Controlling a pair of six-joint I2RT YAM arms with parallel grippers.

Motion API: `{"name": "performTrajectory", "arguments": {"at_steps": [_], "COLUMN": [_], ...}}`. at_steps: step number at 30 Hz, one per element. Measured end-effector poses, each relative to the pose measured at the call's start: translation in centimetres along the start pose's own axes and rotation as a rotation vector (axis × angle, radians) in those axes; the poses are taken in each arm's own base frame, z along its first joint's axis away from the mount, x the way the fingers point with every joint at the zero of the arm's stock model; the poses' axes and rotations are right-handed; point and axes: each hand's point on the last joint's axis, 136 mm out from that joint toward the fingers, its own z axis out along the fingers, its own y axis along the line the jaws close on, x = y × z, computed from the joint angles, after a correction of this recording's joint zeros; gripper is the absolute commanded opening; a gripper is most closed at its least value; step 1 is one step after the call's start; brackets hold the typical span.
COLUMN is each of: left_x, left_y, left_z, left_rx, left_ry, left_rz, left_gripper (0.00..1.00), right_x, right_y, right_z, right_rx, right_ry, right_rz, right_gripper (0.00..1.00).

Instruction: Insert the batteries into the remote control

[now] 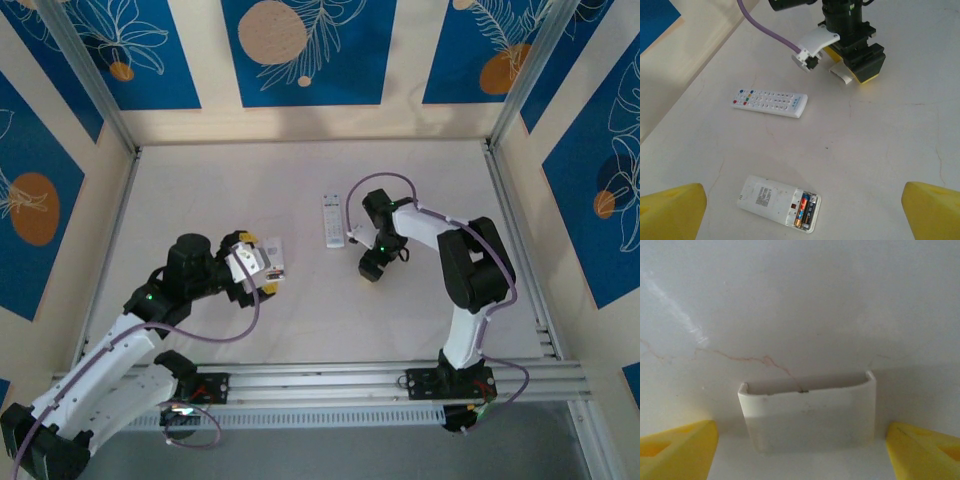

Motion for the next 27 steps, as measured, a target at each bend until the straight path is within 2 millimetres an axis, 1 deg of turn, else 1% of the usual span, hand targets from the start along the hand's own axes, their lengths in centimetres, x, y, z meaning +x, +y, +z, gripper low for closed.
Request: {"name": "performTrajectory", "arguments": {"at_steps": [2,7,10,14,17,19,21,24,27], "left_x": [0.0,0.0,0.0,0.1,0.0,-0.1,-0.2,0.0,1.4], "left_y": [0.0,0.0,-0.1,-0.1,-0.1,0.3,0.9,3.0,6.1], "left_z": [0.0,0.0,0.0,0.1,0.2,0.2,0.2,0.1,-0.4], "left_rx": [0.000,0.002,0.007,0.010,0.007,-0.010,-0.043,-0.133,-0.255], "left_ry": [0.000,-0.001,-0.002,0.002,0.001,-0.006,-0.011,-0.010,0.018], "left_rz": [0.000,0.000,0.000,-0.002,-0.005,-0.026,-0.066,-0.173,-0.314], "left_gripper": [1.00,1.00,1.00,1.00,1.00,1.00,1.00,1.00,1.00], "right_x": [-0.3,-0.6,-0.6,-0.7,-1.3,-1.9,-2.8,-5.2,-7.7], "right_y": [-0.1,0.3,0.4,0.6,1.3,2.1,2.9,4.1,6.9], "right_z": [0.0,0.1,0.0,-0.2,-0.7,-1.6,-3.1,-6.2,-9.2], "right_rx": [0.007,0.012,0.015,0.015,-0.012,-0.035,-0.054,-0.067,-0.083], "right_ry": [-0.004,0.005,0.011,0.007,-0.025,-0.059,-0.101,-0.195,-0.278], "right_rz": [-0.006,-0.026,-0.030,-0.003,0.048,0.101,0.172,0.308,0.419], "right_gripper": [0.68,0.57,0.55,0.49,0.48,0.46,0.44,0.46,0.46]}}
